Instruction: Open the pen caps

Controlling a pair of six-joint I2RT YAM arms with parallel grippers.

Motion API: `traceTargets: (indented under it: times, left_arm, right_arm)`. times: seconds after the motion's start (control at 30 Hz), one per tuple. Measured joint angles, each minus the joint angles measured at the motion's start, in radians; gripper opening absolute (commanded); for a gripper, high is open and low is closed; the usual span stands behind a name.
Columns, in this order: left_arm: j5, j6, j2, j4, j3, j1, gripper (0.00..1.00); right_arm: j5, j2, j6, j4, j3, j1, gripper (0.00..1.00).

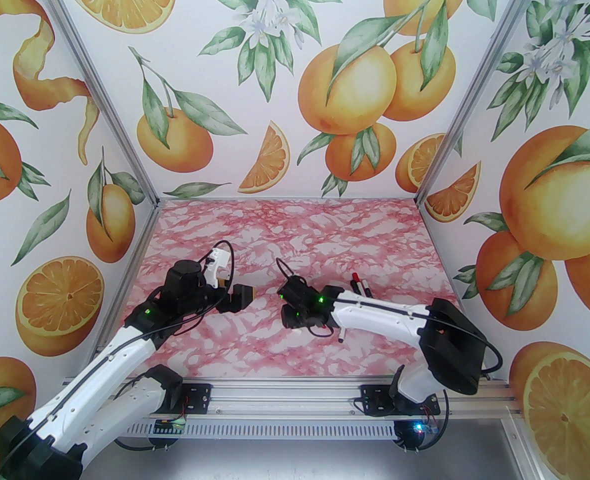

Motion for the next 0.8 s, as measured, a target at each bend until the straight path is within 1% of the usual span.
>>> traceTargets:
  times: [0.13,0.23,0.37,0.73,0.8]
  left_arm:
    - [-0.014,-0.021,-0.033,-0.03,0.0,0.039,1.0]
    - [-0.016,-0.027,-0.045,-0.046,0.0,0.046,1.0]
    - [-0.016,-0.029,-0.045,-0.058,0.0,0.047,1.0]
    - [-0.015,-0.045,-0.051,-0.06,0.0,0.047,1.0]
    - [-0.015,-0.045,-0.051,-0.062,0.0,0.048,1.0]
  right_arm:
    - [-0.06,-0.008,0.024,0.034,-0.063,0.039,0.24]
    - [-0.099,-0.006,0.038,0.056,-0.09,0.078,0.19]
    - [-0.126,-0.005,0.051,0.076,-0.102,0.113,0.17]
    - [-0.128,0.021,0.06,0.096,-0.113,0.114,0.15]
    - [-0.131,0.021,0.056,0.097,-0.113,0.121,0.18]
